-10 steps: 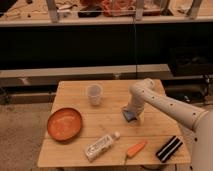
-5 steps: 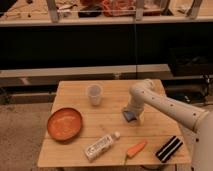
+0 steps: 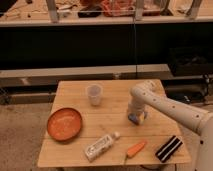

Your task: Place the white sponge in the ceramic bowl

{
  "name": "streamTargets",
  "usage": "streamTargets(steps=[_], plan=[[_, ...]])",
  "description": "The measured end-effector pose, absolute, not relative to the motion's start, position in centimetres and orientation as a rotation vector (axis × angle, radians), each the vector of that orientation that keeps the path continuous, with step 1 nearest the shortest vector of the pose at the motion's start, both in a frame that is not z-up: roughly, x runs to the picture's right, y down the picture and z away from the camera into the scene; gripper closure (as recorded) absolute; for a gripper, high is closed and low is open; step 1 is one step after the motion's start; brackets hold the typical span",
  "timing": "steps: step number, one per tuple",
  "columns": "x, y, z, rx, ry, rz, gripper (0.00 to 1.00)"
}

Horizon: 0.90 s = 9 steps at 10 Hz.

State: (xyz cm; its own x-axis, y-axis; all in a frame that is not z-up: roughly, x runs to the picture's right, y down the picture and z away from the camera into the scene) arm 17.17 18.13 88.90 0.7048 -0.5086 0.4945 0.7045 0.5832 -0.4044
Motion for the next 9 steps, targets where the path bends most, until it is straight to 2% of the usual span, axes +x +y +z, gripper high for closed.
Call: streamTargets(steps=[1,2,5,7,9], plan=[[17.2,18.0,88.7,-0.620,-0.345,-0.724,0.98],[17.1,18.0,88.7,-0.619,-0.346,-0.724,1.00],[16.8,17.9,88.7,-0.617,-0.346,-0.728,0.95],[17.4,17.3,87.4,-0.624,-0.329,-0.726,1.00],[17.8,16.8,86.7,-0.624,-0.321,-0.725,1.00]])
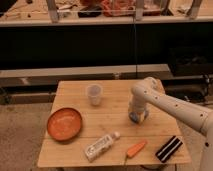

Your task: Place the white sponge in the ceramic bowl

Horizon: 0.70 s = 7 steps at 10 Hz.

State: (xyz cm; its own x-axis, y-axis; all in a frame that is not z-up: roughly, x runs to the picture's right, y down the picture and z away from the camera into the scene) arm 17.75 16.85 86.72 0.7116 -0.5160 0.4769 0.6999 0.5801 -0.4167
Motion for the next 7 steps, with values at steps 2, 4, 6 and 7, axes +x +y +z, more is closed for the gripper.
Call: streamTargets(steps=[2,4,6,7], plan=[[17.4,16.8,86.3,-0.626,-0.314,-0.736,1.00],[17.2,16.1,84.7,-0.621,-0.305,-0.743,1.00],[16.8,15.6,83.2,-0.618,-0.295,-0.749,1.00],[16.2,15.7,83.1,-0.618,-0.292,-0.756,1.00]])
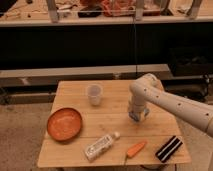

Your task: Place the white sponge in the ceramic bowl

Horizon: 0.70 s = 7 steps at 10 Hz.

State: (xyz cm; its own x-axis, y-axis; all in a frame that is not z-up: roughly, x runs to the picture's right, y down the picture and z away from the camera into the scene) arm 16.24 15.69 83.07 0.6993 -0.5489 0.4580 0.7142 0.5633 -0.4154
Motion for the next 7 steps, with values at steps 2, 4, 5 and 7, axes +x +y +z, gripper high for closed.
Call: streamTargets(steps=[2,4,5,7], plan=[[14.0,15.6,82.7,-0.603,-0.290,-0.782,1.00],[12.5,15.3,82.1,-0.591,-0.287,-0.817,1.00],[11.6,15.1,81.7,-0.584,-0.284,-0.841,1.00],[10.5,15.1,81.4,-0.578,-0.280,-0.865,1.00]])
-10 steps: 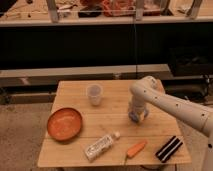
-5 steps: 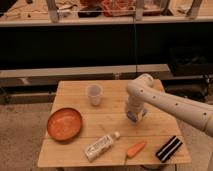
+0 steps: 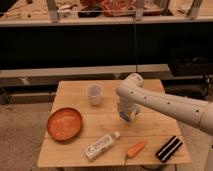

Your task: Place the white sponge in the ceramic bowl

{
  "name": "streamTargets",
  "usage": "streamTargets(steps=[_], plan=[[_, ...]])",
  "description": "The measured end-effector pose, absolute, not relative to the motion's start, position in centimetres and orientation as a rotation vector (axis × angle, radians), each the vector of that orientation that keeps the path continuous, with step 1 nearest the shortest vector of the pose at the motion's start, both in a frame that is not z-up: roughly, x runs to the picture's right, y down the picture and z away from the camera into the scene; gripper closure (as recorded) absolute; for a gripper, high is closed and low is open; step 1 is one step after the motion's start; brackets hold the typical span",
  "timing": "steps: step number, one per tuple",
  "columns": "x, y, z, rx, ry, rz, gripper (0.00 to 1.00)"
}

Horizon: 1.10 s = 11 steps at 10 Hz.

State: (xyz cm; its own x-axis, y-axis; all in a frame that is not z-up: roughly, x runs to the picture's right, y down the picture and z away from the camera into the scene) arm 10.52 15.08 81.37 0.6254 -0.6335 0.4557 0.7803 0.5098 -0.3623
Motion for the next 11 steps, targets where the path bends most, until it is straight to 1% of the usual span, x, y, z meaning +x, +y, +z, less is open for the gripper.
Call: streamTargets(steps=[5,11], plan=[[5.0,15.2,80.2,-0.555,-0.291,-0.970,1.00],[-1.8,15.4,79.8,-0.540,-0.297,-1.071,1.00]])
